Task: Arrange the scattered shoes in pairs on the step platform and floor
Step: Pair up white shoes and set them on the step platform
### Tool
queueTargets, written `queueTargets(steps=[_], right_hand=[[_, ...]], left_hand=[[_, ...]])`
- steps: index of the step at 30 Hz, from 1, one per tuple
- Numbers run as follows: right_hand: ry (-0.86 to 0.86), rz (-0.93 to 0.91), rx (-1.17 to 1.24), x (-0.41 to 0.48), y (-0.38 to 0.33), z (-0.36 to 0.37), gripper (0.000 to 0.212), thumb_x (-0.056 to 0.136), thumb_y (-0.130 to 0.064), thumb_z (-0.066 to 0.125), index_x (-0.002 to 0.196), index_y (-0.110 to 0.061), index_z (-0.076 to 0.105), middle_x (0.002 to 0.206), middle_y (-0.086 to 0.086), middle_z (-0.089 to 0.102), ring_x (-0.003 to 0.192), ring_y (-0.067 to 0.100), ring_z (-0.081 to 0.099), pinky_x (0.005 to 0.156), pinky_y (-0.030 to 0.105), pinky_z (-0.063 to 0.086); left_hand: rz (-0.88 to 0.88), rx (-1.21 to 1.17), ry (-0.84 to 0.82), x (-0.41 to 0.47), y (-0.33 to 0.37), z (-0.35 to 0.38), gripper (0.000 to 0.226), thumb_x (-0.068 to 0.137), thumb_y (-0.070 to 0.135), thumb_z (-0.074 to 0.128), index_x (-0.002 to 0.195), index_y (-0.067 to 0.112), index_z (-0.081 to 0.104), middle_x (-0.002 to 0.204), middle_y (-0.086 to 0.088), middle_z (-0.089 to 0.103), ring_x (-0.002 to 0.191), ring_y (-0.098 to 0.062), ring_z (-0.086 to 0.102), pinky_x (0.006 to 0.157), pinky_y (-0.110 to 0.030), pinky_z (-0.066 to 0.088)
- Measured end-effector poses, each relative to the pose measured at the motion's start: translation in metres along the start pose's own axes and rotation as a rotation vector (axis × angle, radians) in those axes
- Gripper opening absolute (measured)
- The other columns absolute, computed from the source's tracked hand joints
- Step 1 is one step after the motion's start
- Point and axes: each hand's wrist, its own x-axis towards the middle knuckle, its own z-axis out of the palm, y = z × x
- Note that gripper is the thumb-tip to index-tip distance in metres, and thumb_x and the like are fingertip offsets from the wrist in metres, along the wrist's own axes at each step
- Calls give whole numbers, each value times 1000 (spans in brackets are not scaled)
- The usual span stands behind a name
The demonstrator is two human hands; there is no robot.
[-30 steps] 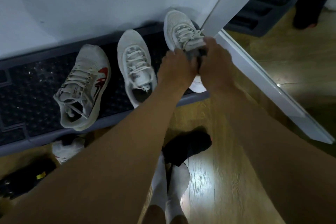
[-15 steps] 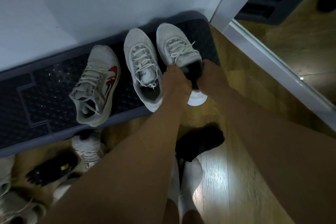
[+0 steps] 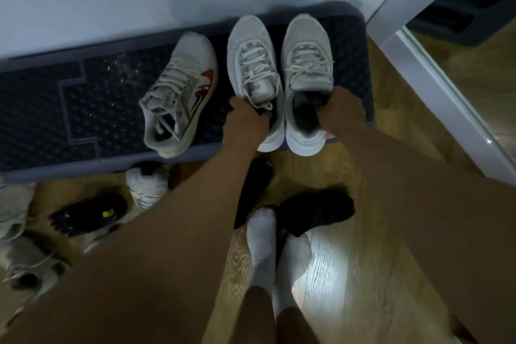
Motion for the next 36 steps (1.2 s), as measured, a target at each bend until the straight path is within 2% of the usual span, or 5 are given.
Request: queueTargets(steps=[8, 15, 20, 29, 36], right_hand=[[5, 48, 1, -18, 1, -2, 28, 92, -12, 48, 117, -5, 56, 110, 18, 64, 94, 37, 64, 80, 46, 56], [-78, 188, 93, -98, 10, -51, 33, 92, -11, 50, 124, -7, 53, 121, 21, 57, 78, 37, 67, 35, 24, 48], [-110, 222, 245, -190, 3, -145, 27, 90, -7, 52, 116, 1, 55, 105, 23, 65, 75, 36, 70, 66, 42, 60], [230, 115, 326, -419, 4, -326, 15, 86, -10, 49, 91, -2, 61, 93, 23, 65, 87, 35, 67, 68, 37, 58], [496, 180, 443, -594, 34, -383, 23, 82, -12, 47, 81, -1, 67, 69, 14, 71, 57, 23, 70, 63, 38, 60]], left_hand=[[-18, 81, 63, -1, -12, -4, 40, 88, 12, 54, 126, 4, 45, 125, -17, 56, 111, -33, 56, 83, -34, 47], [54, 217, -74, -88, -12, -31, 36, 91, 12, 49, 125, 2, 42, 124, -19, 52, 108, -33, 54, 69, -33, 40], [202, 202, -82, -179, 35, -99, 24, 89, 12, 48, 112, 3, 48, 109, -20, 61, 94, -37, 61, 75, -38, 50], [684, 273, 46, -396, 124, -225, 7, 78, 8, 51, 80, 2, 54, 66, -6, 49, 61, -25, 48, 46, -28, 32], [977, 344, -11, -530, 154, -268, 13, 79, 18, 54, 79, 6, 55, 85, -14, 61, 79, -33, 59, 58, -29, 37]])
